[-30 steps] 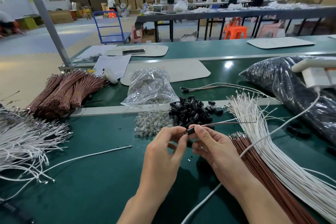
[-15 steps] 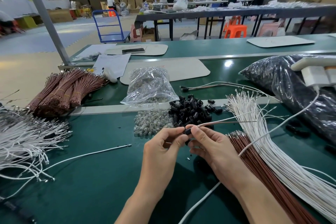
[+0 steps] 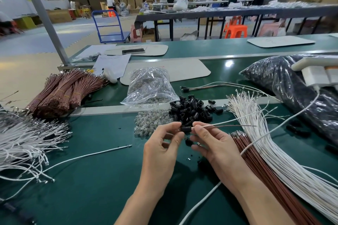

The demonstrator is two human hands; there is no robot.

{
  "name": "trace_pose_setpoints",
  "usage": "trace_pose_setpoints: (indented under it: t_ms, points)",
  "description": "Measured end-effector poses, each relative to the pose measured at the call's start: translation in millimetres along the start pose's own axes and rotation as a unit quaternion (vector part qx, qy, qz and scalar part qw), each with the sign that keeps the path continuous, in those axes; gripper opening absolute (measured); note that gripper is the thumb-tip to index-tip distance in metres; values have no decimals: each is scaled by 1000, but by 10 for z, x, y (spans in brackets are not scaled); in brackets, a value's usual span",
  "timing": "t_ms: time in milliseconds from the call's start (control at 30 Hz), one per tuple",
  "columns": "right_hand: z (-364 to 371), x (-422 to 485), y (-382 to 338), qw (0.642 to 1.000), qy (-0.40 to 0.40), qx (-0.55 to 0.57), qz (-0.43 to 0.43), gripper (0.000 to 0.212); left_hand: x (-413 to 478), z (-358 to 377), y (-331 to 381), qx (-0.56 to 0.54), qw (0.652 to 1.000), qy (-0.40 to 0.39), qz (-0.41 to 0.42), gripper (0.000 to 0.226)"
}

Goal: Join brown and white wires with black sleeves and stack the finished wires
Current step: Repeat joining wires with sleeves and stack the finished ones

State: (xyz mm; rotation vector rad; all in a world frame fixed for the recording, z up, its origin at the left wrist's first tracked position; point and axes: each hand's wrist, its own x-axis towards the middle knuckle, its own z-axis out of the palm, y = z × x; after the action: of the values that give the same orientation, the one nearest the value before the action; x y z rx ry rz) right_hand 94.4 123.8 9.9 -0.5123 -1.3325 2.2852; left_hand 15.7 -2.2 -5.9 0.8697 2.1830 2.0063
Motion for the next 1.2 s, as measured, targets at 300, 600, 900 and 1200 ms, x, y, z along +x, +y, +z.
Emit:
trace_pose_setpoints:
  t_ms: [300, 600, 900, 1200]
  points:
    - [73, -26, 52, 996, -2, -76, -36, 21, -25, 55, -91, 116, 992, -13, -40, 50]
    - [51, -26, 53, 997, -40, -69, -24, 24, -61, 72, -10, 225, 974, -1, -28, 42]
    - [63, -39, 49, 993, -49, -100, -40, 18, -59, 79, 3, 252, 967, 3, -40, 50]
    - [35, 4, 98, 993, -41, -103, -47, 14, -70, 78, 5, 292, 956, -24, -29, 54]
